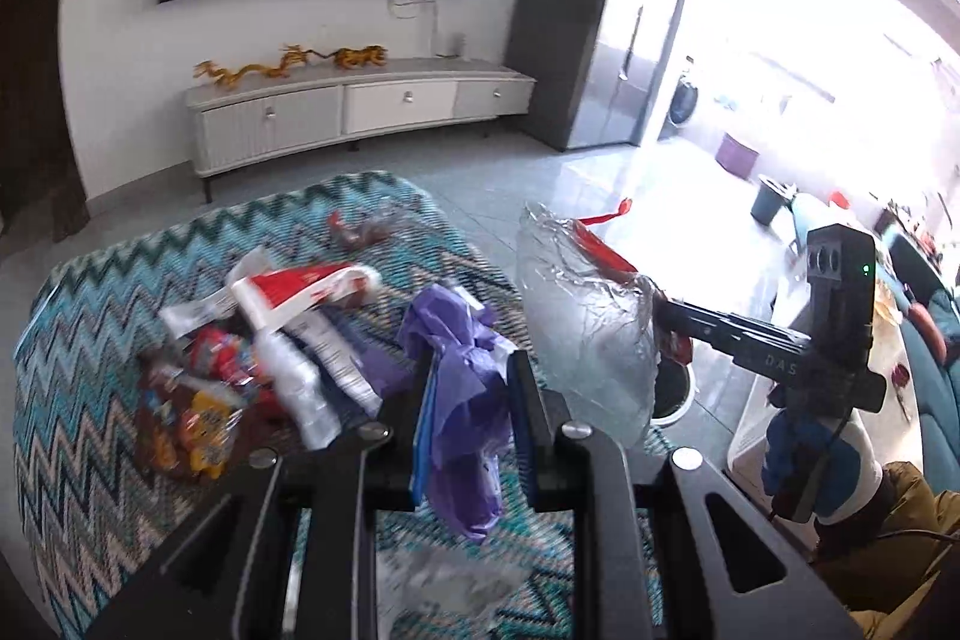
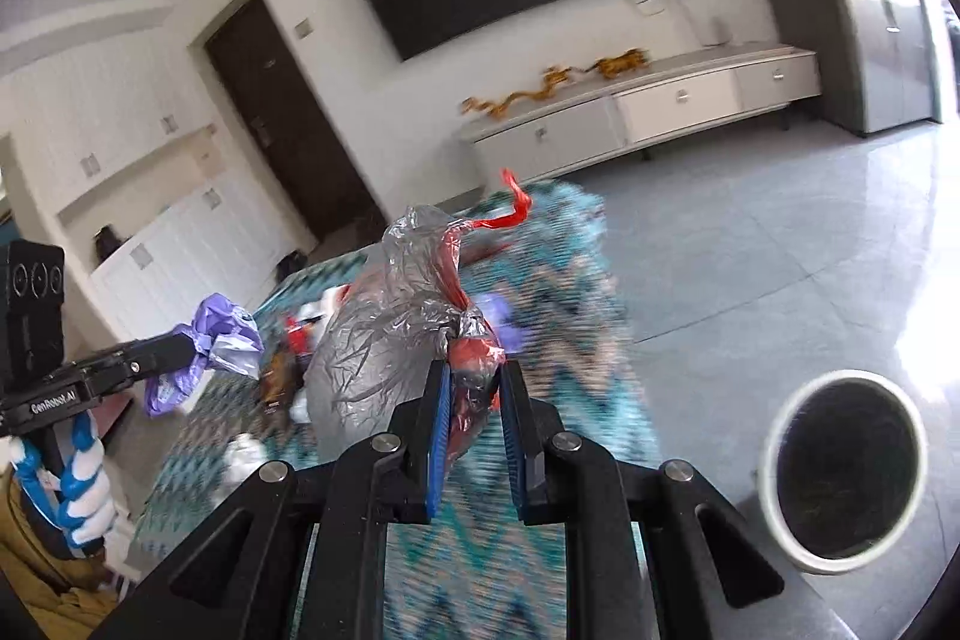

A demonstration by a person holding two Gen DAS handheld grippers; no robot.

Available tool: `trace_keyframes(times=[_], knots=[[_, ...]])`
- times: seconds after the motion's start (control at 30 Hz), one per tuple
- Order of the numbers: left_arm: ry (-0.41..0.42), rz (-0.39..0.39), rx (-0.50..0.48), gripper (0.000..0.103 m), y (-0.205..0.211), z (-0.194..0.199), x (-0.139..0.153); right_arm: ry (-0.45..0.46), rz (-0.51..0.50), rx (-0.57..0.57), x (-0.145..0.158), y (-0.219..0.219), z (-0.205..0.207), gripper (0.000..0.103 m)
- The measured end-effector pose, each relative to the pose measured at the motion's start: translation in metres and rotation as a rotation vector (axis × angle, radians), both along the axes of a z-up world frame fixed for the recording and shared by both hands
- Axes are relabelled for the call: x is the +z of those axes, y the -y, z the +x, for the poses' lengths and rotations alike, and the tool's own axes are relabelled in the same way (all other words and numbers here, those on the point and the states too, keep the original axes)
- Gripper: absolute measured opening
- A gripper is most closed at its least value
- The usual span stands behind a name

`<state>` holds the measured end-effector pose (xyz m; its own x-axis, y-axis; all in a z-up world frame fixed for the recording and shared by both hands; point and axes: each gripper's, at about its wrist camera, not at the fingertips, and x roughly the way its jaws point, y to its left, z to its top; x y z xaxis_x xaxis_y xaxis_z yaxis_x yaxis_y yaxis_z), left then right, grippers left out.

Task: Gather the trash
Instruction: 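Carry the plastic bag over the bin and open the right gripper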

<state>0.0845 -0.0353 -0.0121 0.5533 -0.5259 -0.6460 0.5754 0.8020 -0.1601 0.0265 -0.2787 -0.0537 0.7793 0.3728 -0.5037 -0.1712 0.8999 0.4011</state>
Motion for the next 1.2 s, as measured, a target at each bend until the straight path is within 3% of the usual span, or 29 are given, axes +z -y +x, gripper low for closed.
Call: trace_keyframes(times=[0.3,0.43,0.63,0.77,0.93,1.03,1.07,1.2], knots=[[-0.102,0.071,-0.231,0.021,0.171,0.028,-0.02,-0.118,-0.037,-0.348,-0.05,0.132,-0.035,0.016],[-0.153,0.123,-0.322,0.021,0.262,0.038,-0.048,-0.209,-0.072,-0.477,-0.087,0.182,-0.039,0.016],[-0.292,0.164,-0.372,0.021,0.365,0.062,-0.107,-0.338,-0.086,-0.563,-0.146,0.229,-0.022,0.018],[-0.379,0.168,-0.357,0.022,0.406,0.082,-0.145,-0.401,-0.062,-0.59,-0.181,0.249,-0.011,0.018],[-0.436,0.173,-0.342,0.026,0.427,0.099,-0.18,-0.448,-0.022,-0.602,-0.206,0.264,0.002,0.019],[-0.474,0.168,-0.324,0.05,0.43,0.104,-0.195,-0.48,-0.02,-0.607,-0.218,0.273,0.005,0.038],[-0.479,0.164,-0.319,0.053,0.428,0.105,-0.195,-0.487,-0.023,-0.609,-0.22,0.274,0.005,0.045],[-0.514,0.132,-0.321,0.053,0.42,0.104,-0.186,-0.477,-0.014,-0.608,-0.21,0.271,0.001,0.046]])
